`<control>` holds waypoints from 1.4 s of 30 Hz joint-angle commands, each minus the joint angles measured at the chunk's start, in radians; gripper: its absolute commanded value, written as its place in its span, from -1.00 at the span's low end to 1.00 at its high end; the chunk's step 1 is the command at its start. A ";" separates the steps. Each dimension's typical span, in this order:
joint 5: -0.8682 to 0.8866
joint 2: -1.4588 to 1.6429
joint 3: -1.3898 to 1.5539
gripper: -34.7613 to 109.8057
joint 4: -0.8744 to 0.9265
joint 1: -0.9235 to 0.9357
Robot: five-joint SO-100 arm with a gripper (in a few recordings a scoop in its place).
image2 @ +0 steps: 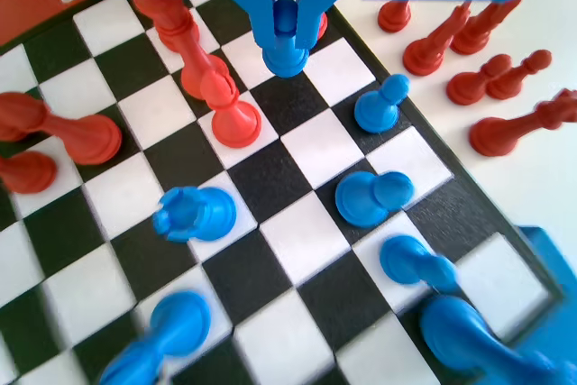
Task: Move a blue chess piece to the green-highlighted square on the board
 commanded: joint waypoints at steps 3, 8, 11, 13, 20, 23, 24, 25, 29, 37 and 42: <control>-0.009 0.014 0.012 -0.51 -0.020 0.003; -0.012 0.011 0.028 -0.51 -0.031 0.002; -0.014 0.011 0.037 -0.51 -0.037 0.000; -0.015 0.011 0.040 -0.51 -0.037 -0.003; -0.017 0.012 0.049 -0.49 -0.037 -0.009; -0.014 0.015 0.044 -0.41 -0.035 -0.006; -0.017 0.018 0.043 -0.40 -0.032 -0.005; -0.017 0.020 0.041 -0.37 -0.031 -0.005; -0.017 0.034 0.029 -0.35 -0.021 0.002; -0.018 0.087 0.009 -0.35 0.021 0.008; -0.020 0.137 -0.009 -0.35 0.077 0.008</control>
